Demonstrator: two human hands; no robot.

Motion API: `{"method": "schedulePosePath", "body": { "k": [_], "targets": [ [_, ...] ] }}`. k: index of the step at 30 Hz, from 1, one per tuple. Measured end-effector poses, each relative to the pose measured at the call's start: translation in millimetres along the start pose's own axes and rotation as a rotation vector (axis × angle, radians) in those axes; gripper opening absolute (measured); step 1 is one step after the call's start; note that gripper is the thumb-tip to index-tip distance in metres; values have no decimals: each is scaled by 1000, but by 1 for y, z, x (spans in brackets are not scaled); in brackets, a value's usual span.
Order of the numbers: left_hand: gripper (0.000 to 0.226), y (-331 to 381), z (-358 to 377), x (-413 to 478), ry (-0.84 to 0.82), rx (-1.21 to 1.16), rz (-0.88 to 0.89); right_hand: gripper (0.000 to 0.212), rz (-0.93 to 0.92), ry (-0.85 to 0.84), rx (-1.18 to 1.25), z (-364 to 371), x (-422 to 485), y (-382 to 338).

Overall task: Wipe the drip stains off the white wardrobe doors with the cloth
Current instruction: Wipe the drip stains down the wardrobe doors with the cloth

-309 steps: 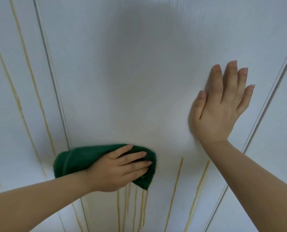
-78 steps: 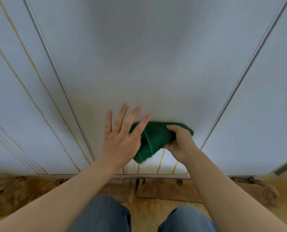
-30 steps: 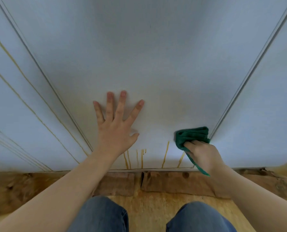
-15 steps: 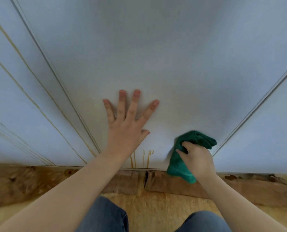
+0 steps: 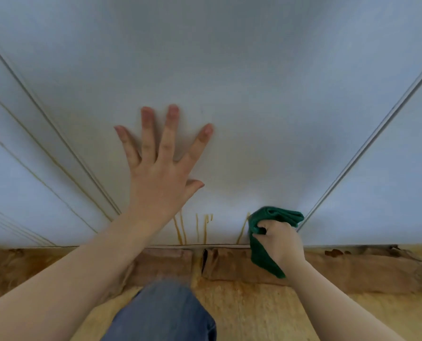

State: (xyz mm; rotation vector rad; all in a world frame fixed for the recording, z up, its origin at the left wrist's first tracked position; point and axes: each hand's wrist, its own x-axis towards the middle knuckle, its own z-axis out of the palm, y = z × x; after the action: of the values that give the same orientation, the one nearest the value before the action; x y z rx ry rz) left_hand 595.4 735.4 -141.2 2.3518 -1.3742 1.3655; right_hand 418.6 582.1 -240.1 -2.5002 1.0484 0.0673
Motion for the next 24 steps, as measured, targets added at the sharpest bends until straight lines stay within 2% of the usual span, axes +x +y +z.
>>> {"method": "schedulePosePath", "body": {
  "k": [4,7,9,12,14,19,21,24],
  "targets": [
    [132,-1,-5,5,-4,29,-10,32,199,3,187,25,1,33],
    [131,0,-2,2,25,61,-1,30,295,110,296,43,1,37],
    [133,-2,-2,6,10,58,-15,27,241,94,320,53,4,22],
    [134,-2,-4,7,15,57,-21,26,75,-29,274,67,6,5],
    [133,0,-4,6,15,57,-21,28,88,-33,251,69,11,16],
    [133,-2,-5,6,13,42,-33,31,286,19,206,62,12,54],
    [133,-1,-5,7,9,42,-40,26,278,40,202,66,12,48],
    [132,-1,-5,6,0,36,-39,23,132,-63,172,79,12,22]
  ]
}}
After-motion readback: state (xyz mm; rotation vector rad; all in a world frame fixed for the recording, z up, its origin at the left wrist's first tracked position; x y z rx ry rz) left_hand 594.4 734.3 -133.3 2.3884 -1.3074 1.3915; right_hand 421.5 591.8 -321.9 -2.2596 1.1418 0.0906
